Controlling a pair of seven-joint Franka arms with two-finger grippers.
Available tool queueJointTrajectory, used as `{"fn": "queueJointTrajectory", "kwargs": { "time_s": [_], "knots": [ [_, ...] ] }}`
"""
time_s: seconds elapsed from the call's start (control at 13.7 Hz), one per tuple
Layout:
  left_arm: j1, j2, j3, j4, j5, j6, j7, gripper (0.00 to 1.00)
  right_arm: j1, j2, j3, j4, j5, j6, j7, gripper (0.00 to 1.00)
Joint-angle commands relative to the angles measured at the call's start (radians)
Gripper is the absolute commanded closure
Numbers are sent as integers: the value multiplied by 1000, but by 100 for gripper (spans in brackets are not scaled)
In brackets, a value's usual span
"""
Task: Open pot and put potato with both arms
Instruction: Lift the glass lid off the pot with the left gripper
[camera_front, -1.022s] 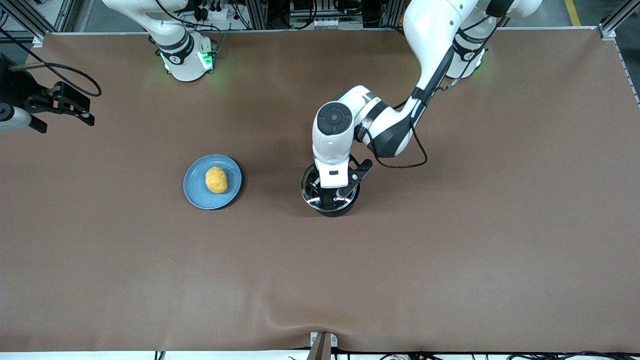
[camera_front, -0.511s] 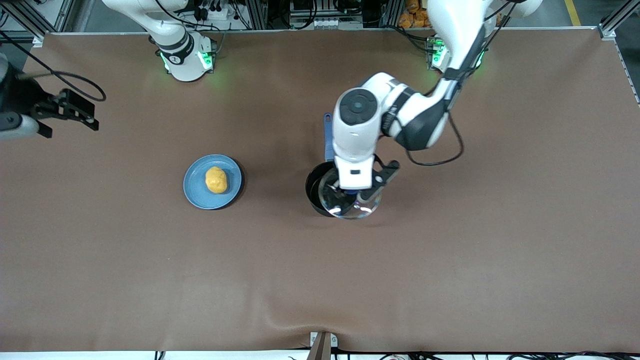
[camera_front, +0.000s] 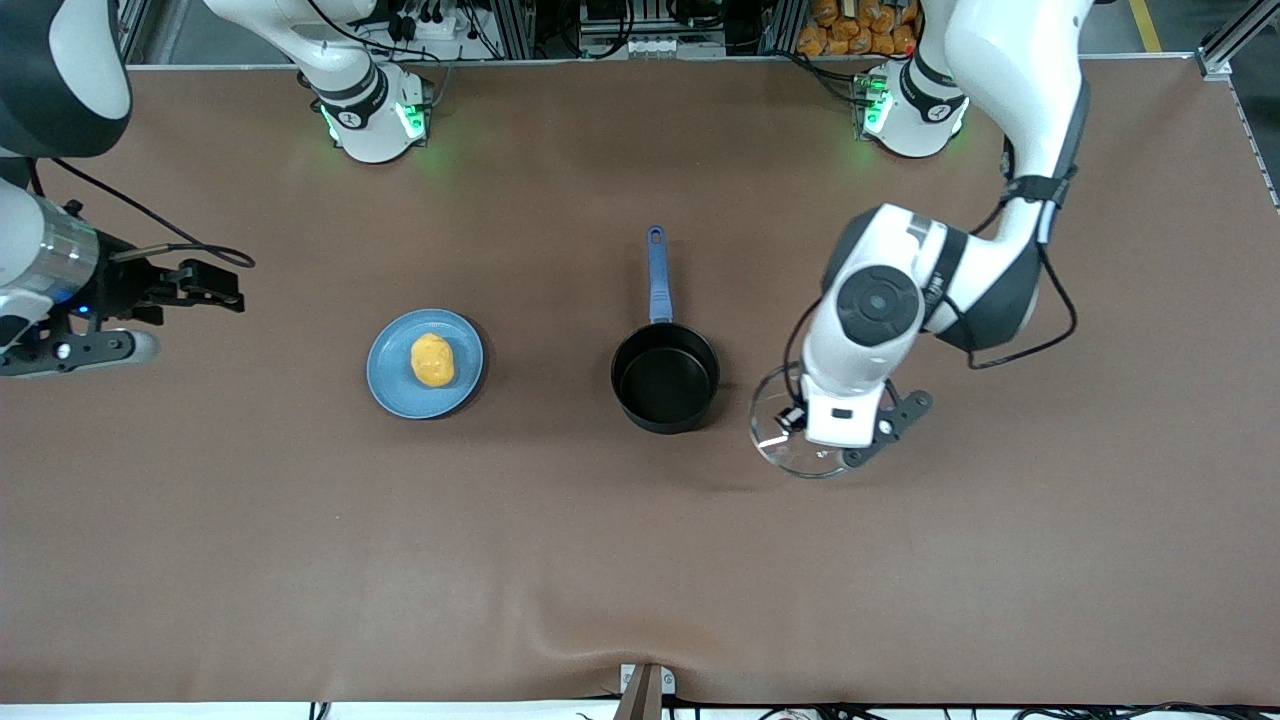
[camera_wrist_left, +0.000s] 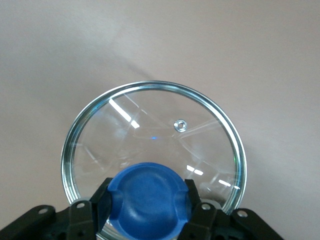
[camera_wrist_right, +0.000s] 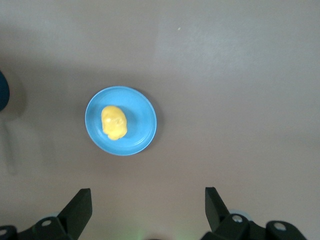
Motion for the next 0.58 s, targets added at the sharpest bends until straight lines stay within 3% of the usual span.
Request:
{"fn": "queueJointTrajectory", "kwargs": {
  "time_s": [0.0,0.22,0.51],
  "knots": [
    [86,-31,-16,-100,19,53,121,100,44,17,3,-74,23,61,28,0],
    [157,-54,-17,-208,16,146,218,100,46,10,1,-281,146,231,23,0],
    [281,-42,-17,-346,17,347,400,100,93,10,1,-499,146,507,23,0]
  ]
}}
